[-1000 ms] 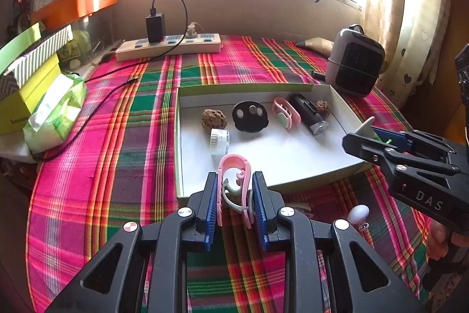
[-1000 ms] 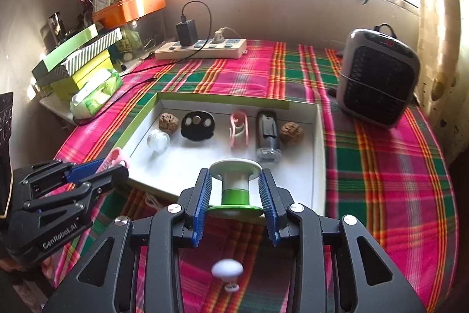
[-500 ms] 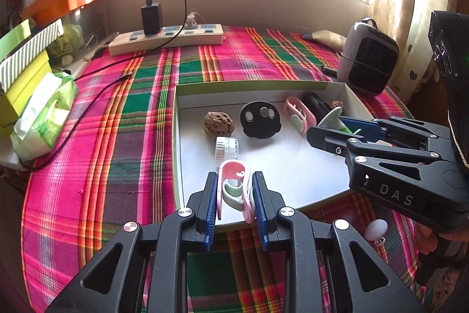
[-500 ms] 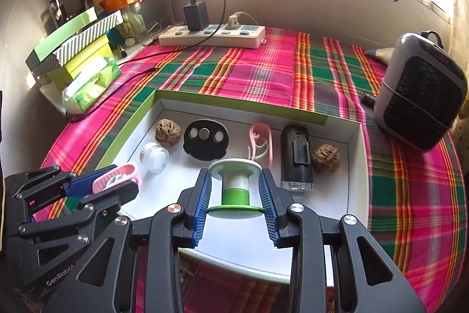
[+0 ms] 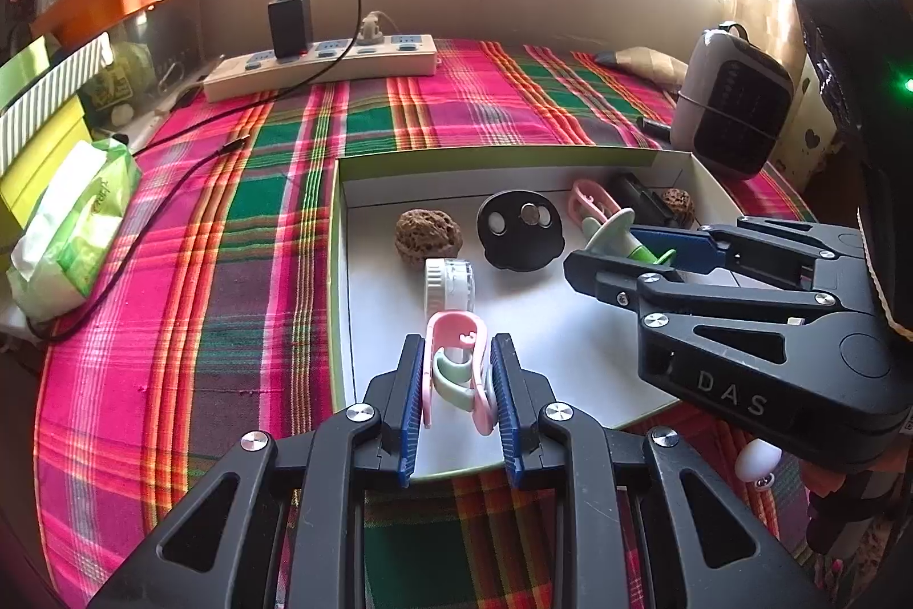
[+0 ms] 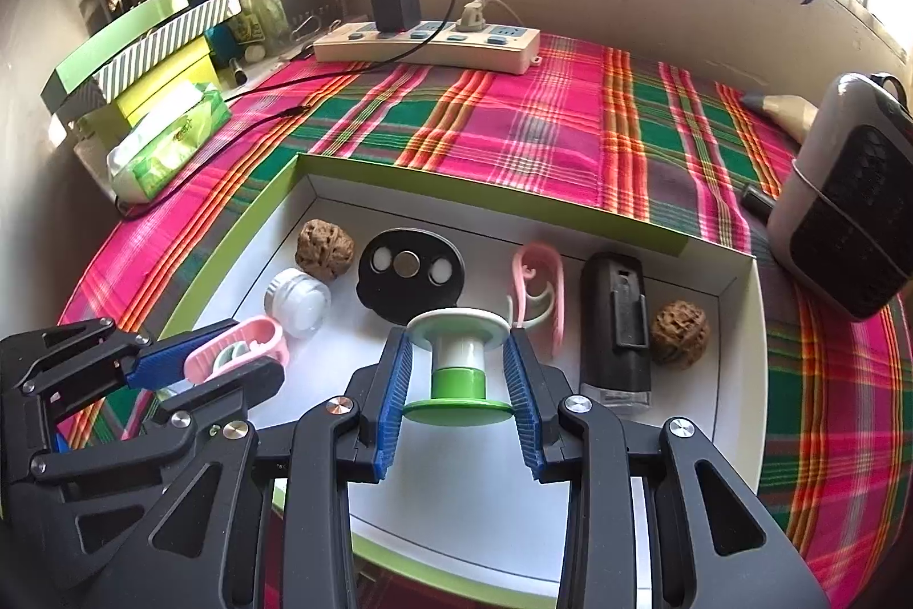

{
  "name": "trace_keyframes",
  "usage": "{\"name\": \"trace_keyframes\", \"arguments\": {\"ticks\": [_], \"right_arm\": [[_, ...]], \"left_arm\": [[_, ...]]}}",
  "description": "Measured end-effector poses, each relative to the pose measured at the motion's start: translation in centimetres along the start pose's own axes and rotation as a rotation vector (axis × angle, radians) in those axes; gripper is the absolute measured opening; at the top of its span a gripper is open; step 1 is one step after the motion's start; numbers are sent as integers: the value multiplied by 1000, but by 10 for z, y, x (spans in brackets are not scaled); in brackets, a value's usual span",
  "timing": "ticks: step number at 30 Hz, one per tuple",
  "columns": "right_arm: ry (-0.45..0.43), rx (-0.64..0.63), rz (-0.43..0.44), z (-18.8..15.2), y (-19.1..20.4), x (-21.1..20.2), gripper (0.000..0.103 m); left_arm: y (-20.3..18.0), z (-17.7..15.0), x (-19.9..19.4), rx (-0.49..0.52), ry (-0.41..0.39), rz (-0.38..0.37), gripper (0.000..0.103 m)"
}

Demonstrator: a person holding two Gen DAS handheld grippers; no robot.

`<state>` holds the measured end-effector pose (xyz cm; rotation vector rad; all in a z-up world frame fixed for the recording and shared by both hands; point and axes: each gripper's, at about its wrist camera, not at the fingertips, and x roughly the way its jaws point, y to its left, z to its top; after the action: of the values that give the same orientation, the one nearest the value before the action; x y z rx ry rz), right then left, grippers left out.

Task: Organize objects
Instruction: 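Lower and open left tool to release the ear-hook while right tool releases the spool in the box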

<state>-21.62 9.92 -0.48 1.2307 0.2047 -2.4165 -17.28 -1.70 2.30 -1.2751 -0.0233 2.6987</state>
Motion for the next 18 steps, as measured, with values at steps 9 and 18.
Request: {"name": "trace_keyframes", "arguments": {"ticks": [9,18], "right_arm": [[6,-19,-17,3,2,11,35],[4,-27,-31,4,2,16,35]], "left_arm": [[0,1,3,8,-9,5,21],[0,1,5,7,-12,7,21]]}}
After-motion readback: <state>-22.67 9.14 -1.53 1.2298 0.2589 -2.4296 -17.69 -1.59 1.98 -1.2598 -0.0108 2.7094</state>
